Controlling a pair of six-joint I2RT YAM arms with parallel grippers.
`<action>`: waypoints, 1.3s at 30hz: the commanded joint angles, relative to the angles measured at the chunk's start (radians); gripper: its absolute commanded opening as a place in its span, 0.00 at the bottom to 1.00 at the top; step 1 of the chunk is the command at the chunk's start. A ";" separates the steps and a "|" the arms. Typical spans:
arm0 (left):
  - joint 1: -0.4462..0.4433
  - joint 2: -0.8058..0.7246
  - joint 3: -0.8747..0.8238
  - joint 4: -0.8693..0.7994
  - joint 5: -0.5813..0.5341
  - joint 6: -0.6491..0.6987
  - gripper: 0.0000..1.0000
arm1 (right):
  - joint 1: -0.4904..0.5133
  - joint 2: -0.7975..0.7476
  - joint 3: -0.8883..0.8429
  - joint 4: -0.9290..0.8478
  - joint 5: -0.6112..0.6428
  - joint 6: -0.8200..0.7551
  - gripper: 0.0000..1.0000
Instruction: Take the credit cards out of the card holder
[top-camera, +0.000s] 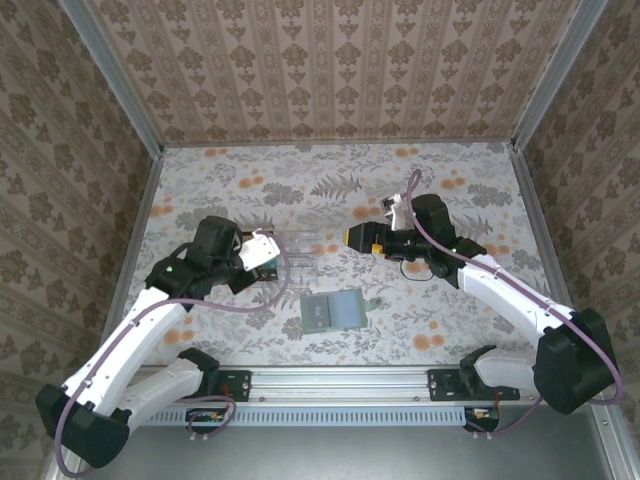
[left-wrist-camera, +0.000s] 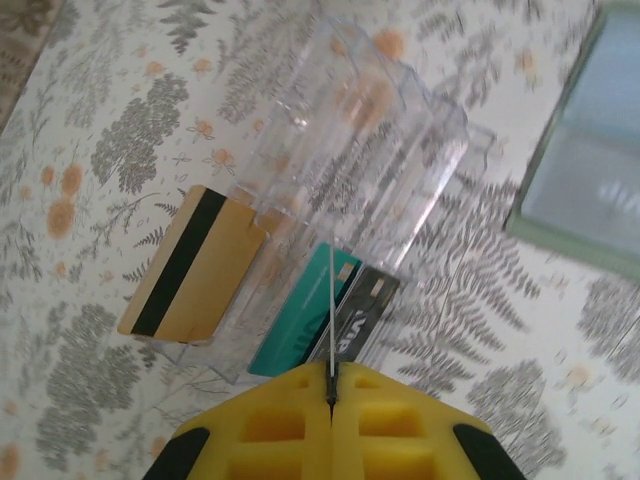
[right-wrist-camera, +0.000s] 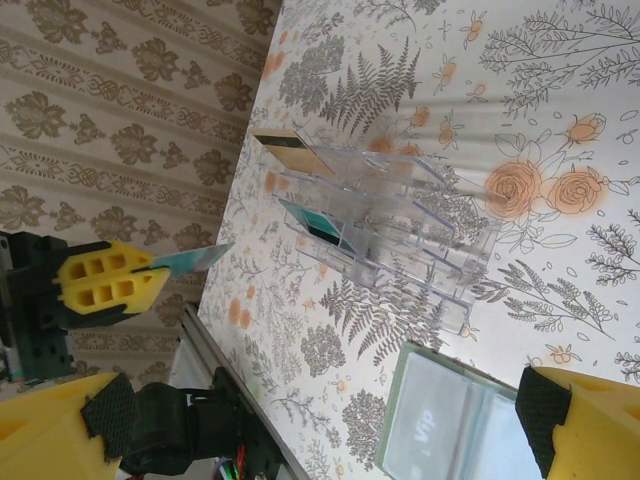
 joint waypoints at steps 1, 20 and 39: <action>-0.006 0.027 -0.016 -0.031 -0.029 0.260 0.00 | -0.006 -0.010 0.012 -0.045 0.001 -0.035 1.00; 0.028 0.172 -0.099 0.144 -0.024 0.481 0.00 | -0.007 0.025 0.043 -0.076 0.004 -0.051 1.00; 0.074 0.263 -0.119 0.246 -0.012 0.475 0.00 | -0.007 0.085 0.054 -0.044 -0.018 -0.047 1.00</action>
